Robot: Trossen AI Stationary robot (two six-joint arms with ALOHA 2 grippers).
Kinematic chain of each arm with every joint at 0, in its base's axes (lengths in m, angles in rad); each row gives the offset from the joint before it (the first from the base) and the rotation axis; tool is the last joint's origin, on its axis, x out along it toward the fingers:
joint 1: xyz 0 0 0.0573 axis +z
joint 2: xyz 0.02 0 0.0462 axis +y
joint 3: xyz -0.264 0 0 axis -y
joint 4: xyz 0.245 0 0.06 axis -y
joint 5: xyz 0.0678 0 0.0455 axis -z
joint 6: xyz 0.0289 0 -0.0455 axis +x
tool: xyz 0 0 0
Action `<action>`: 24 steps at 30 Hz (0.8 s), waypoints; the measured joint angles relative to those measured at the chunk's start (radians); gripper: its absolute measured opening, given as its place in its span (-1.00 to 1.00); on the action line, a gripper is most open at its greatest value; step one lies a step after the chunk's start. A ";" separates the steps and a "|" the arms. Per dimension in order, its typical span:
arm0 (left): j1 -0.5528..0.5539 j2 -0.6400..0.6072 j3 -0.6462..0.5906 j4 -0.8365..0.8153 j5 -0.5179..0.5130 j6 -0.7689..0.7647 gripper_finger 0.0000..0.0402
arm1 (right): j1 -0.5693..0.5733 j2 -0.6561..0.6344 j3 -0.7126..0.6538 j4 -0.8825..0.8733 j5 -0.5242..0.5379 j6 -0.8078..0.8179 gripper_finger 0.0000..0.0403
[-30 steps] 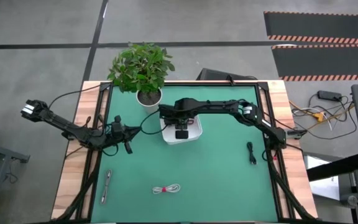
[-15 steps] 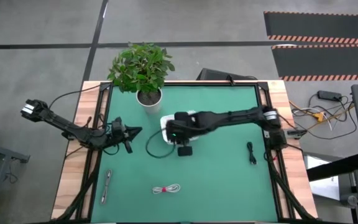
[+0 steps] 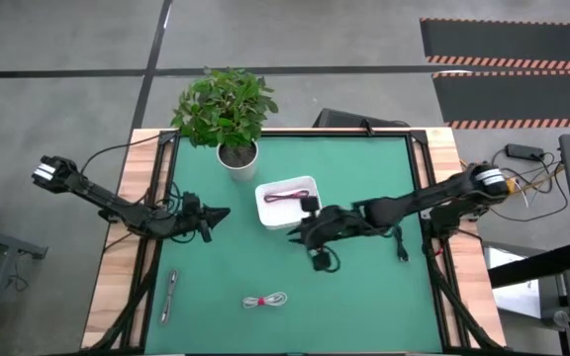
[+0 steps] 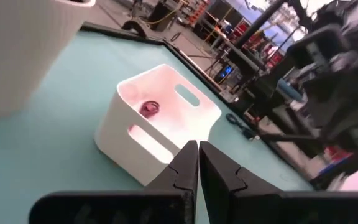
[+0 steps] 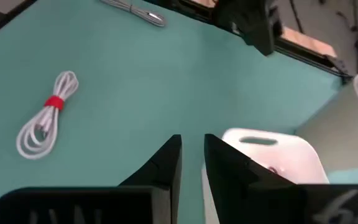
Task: Pick and place USB-C Cables
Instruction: Put the white patterned charger cable into the white bin
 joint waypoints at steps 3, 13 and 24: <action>-0.001 0.045 0.039 -0.003 0.019 -0.048 -1.00 | -0.005 -0.079 -0.093 0.066 0.001 -0.044 -0.71; -0.007 0.322 0.286 -0.241 0.157 -0.370 -1.00 | -0.009 -0.308 -0.220 0.161 -0.002 -0.154 -0.71; -0.036 0.574 0.680 -1.002 0.703 -0.835 -1.00 | -0.009 -0.390 -0.254 0.120 -0.006 -0.159 -0.71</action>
